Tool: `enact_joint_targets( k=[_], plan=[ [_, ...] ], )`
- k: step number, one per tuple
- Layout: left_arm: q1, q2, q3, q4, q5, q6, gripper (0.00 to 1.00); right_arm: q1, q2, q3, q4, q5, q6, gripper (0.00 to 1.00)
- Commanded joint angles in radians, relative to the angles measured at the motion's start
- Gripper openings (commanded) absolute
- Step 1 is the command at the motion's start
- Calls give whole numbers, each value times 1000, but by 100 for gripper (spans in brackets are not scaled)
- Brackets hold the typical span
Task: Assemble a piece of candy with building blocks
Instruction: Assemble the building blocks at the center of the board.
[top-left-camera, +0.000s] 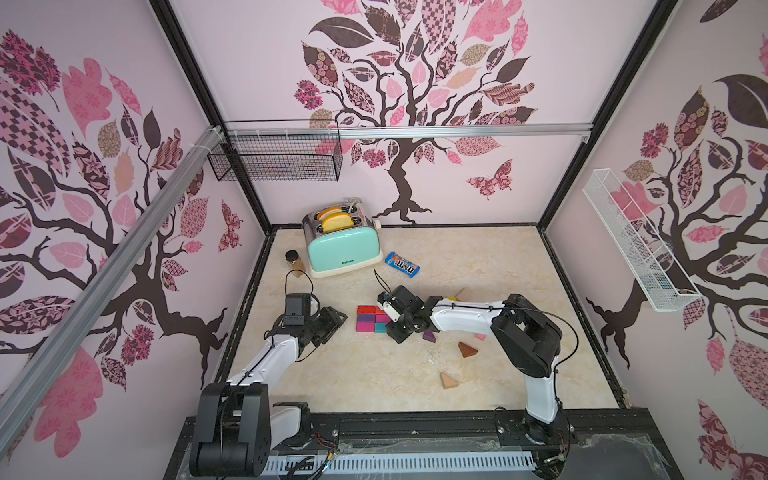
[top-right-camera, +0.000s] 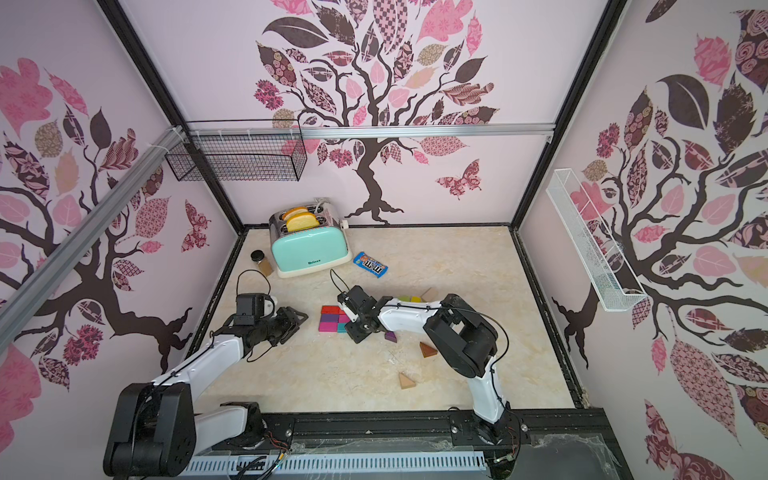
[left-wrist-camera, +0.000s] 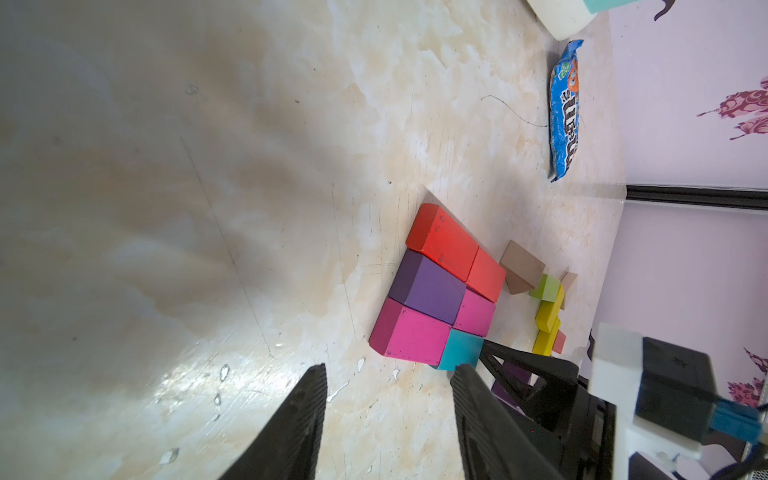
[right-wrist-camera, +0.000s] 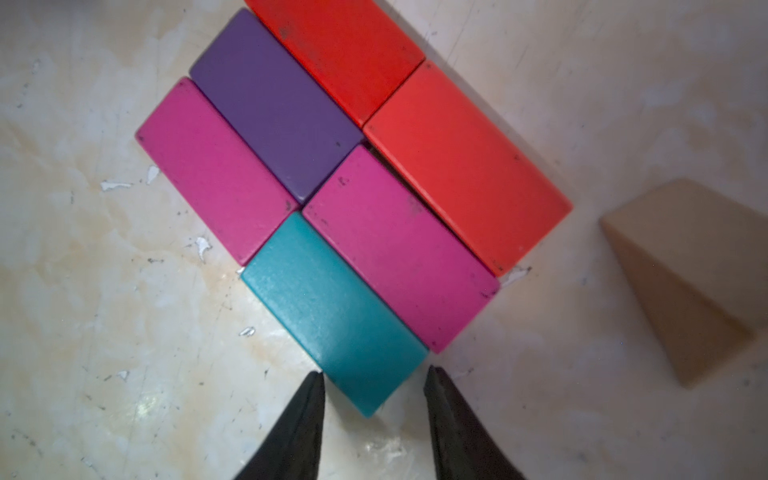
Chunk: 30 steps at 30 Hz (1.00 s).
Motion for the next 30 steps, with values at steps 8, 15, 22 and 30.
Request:
enact_joint_targets(
  k=[8, 15, 22, 30],
  plan=[
    [5, 6, 4, 14, 14, 10, 53, 4, 16, -11, -41, 26, -5, 48],
    [5, 11, 9, 12, 13, 16, 53, 3, 37, 17, -58, 44, -17, 49],
    [7, 15, 0, 20, 13, 15, 54, 3, 51, 30, -57, 32, -28, 49],
    [8, 17, -5, 25, 11, 13, 53, 3, 51, 24, -41, 5, -45, 49]
  ],
)
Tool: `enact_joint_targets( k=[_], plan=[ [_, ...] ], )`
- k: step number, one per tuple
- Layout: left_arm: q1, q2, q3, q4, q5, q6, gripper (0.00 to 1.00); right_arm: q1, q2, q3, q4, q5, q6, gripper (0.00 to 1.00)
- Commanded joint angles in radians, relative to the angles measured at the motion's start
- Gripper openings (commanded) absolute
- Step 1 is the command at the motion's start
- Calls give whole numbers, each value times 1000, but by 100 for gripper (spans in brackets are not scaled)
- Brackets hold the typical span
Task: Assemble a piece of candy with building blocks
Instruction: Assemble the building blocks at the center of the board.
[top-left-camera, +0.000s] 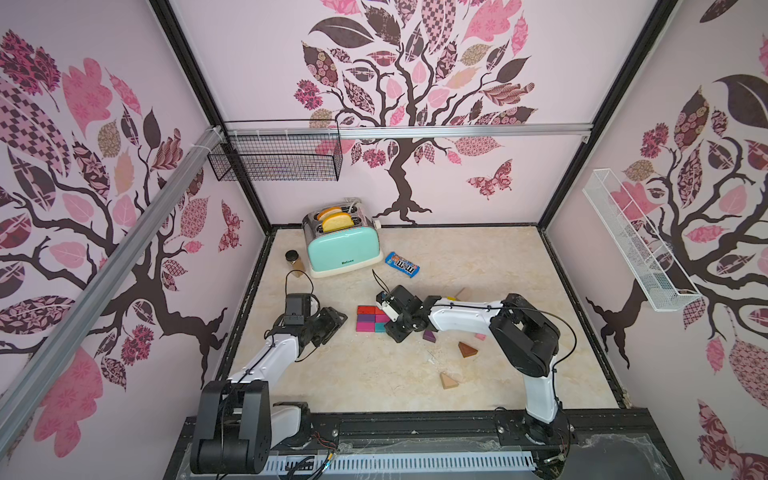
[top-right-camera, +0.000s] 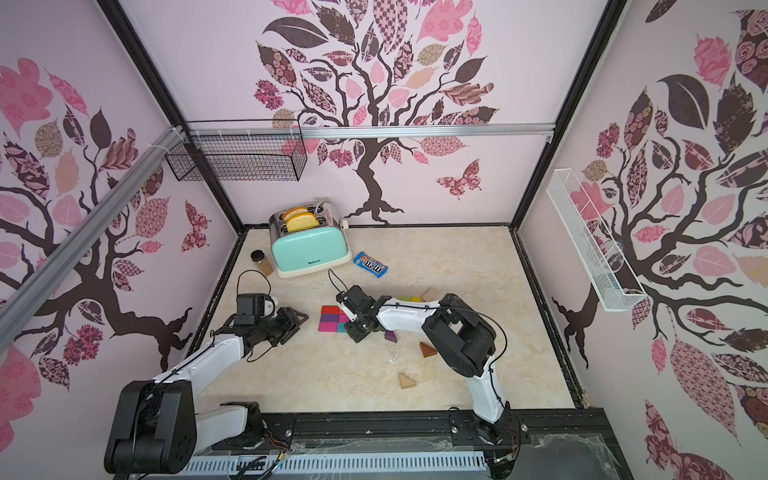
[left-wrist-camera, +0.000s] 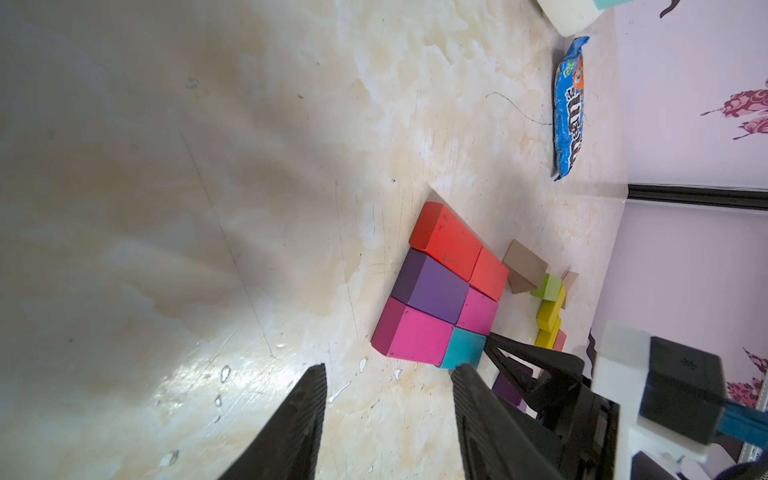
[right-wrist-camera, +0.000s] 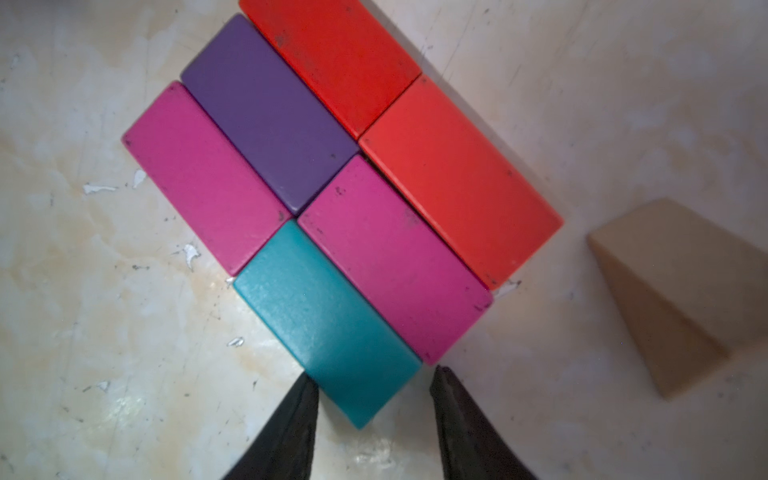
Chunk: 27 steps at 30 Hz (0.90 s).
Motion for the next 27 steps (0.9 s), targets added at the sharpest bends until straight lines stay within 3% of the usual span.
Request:
enact_joint_targets(
  k=[1, 27],
  plan=[
    [5, 3, -6, 21, 5, 14, 54, 0, 37, 5, -33, -22, -14, 49],
    [9, 8, -20, 24, 1, 14, 53, 1, 14, -22, 23, -79, -56, 49]
  ],
)
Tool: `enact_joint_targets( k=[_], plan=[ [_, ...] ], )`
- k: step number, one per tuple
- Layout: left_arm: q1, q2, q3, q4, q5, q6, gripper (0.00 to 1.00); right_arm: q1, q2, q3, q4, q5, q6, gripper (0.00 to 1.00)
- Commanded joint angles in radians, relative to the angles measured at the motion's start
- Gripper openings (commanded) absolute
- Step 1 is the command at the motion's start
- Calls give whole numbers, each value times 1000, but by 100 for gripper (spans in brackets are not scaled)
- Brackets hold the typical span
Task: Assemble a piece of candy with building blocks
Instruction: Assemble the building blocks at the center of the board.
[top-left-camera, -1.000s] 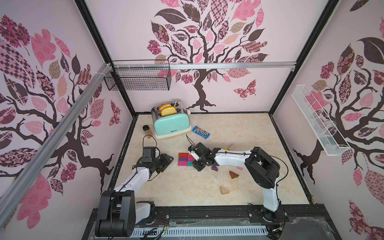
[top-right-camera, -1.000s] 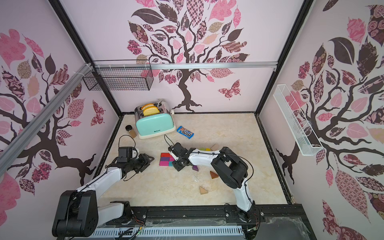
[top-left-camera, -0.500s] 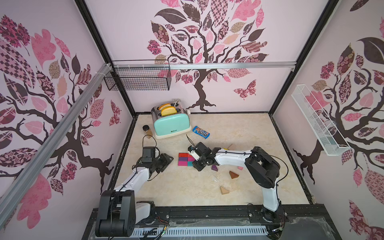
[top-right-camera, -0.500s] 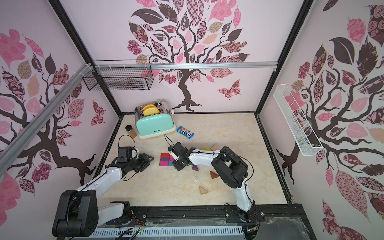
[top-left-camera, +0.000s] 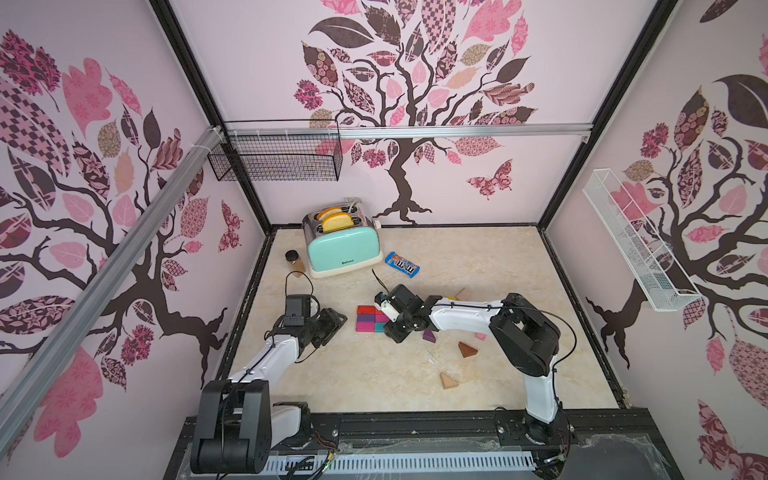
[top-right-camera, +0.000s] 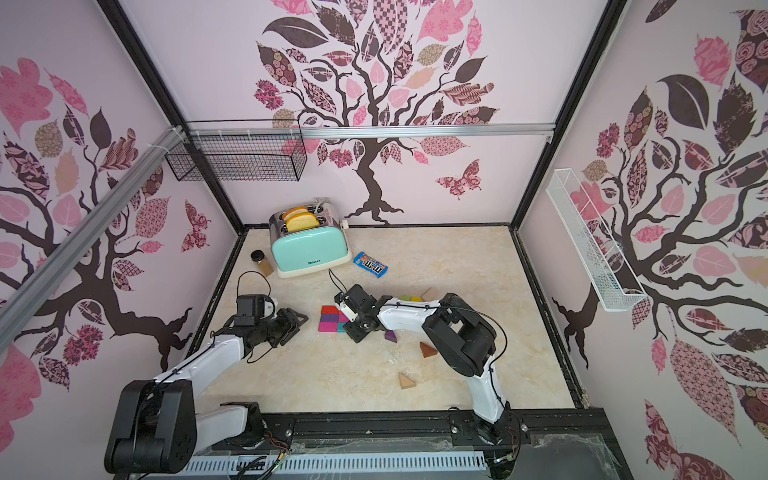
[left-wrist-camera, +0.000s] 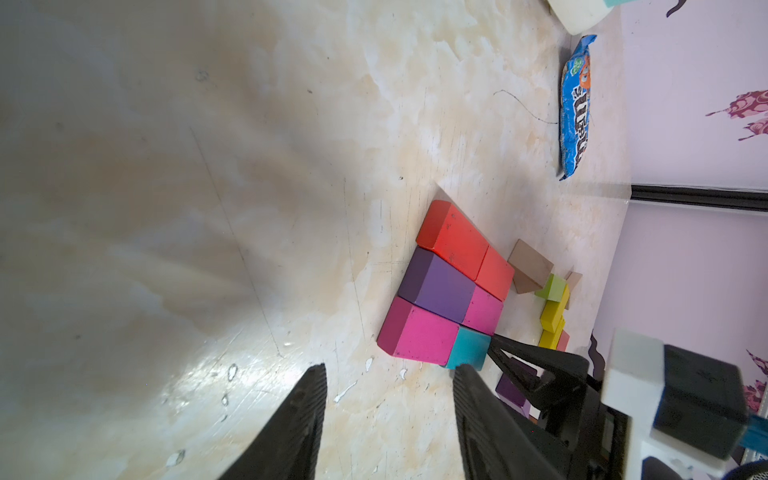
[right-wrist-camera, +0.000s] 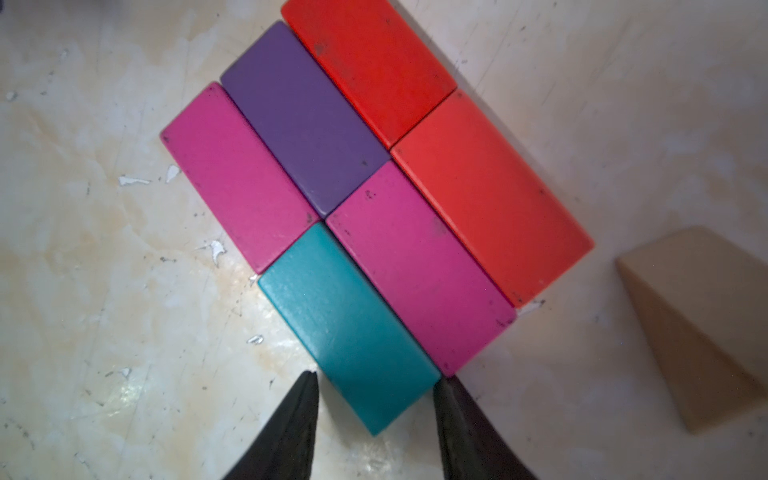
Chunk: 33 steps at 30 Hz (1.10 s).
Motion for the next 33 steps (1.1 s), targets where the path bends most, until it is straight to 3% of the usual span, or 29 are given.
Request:
enact_joint_targets(
  k=[1, 16, 27, 33],
  plan=[
    [5, 6, -9, 19, 1, 14, 53, 1, 17, -14, -3, -23, -7, 49],
    [13, 0, -17, 43, 10, -8, 53, 1, -30, -31, -22, 5, -9, 50],
    [54, 106, -86, 413, 80, -229, 54, -16, -124, -43, -57, 1, 7, 52],
    [55, 133, -62, 403, 76, -208, 54, -83, -243, -105, -113, 6, 26, 53]
  ],
)
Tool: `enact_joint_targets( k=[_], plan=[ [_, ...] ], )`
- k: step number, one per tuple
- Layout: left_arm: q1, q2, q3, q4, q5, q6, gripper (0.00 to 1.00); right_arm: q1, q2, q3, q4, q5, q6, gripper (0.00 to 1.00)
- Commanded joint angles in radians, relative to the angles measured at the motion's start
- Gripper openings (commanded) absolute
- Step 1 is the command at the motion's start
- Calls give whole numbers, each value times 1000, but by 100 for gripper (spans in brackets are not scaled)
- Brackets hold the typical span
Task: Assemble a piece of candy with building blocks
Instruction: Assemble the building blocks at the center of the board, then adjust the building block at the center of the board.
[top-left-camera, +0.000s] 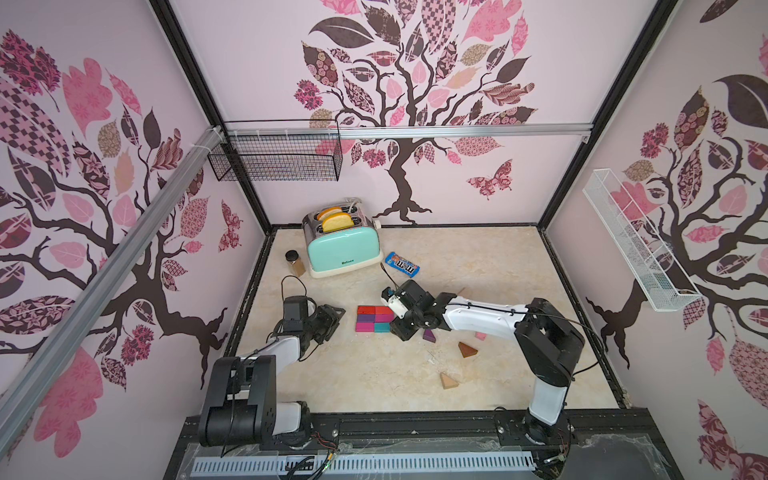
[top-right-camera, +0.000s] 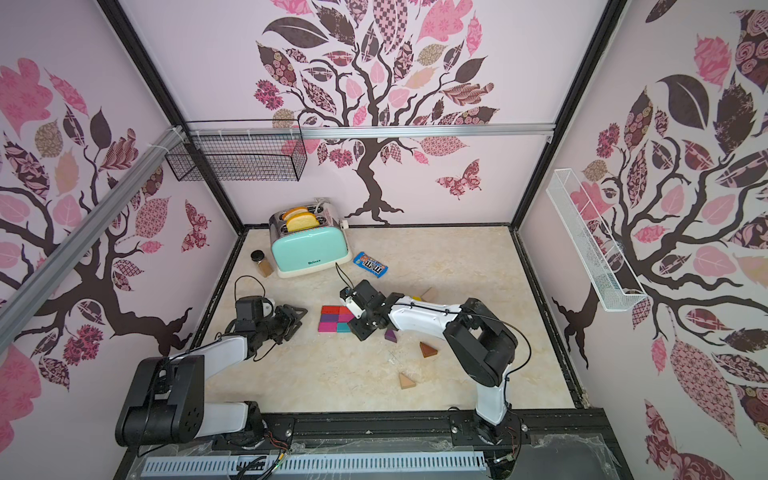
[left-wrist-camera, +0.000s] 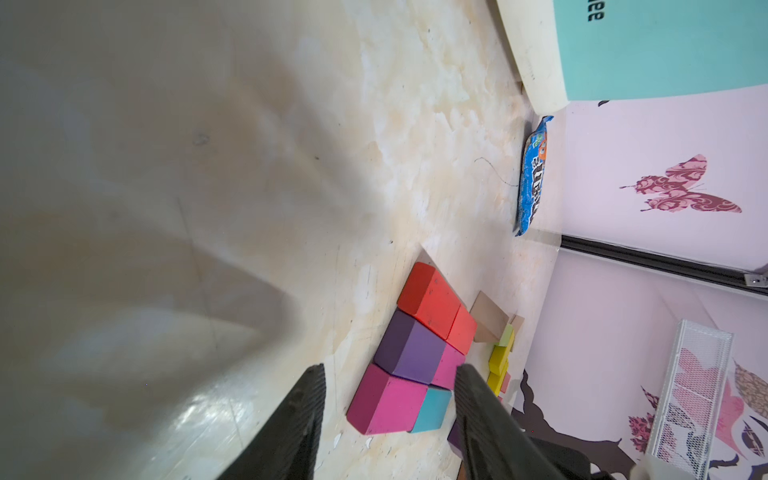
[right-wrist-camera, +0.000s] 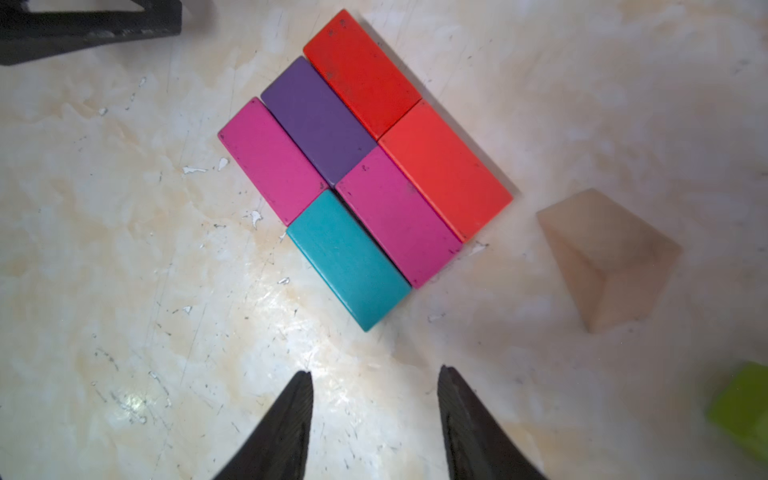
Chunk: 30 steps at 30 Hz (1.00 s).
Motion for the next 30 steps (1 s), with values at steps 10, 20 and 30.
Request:
enact_joint_targets(
  k=[10, 20, 30],
  plan=[
    [4, -192, 86, -331, -21, 188, 55, -156, -83, 22, -132, 56, -42, 53],
    [3, -258, 74, -389, 15, 224, 55, -158, 84, 174, -140, 25, -126, 52],
    [3, -238, 76, -354, 52, 219, 57, -162, 192, 265, -138, 20, -189, 52]
  ],
)
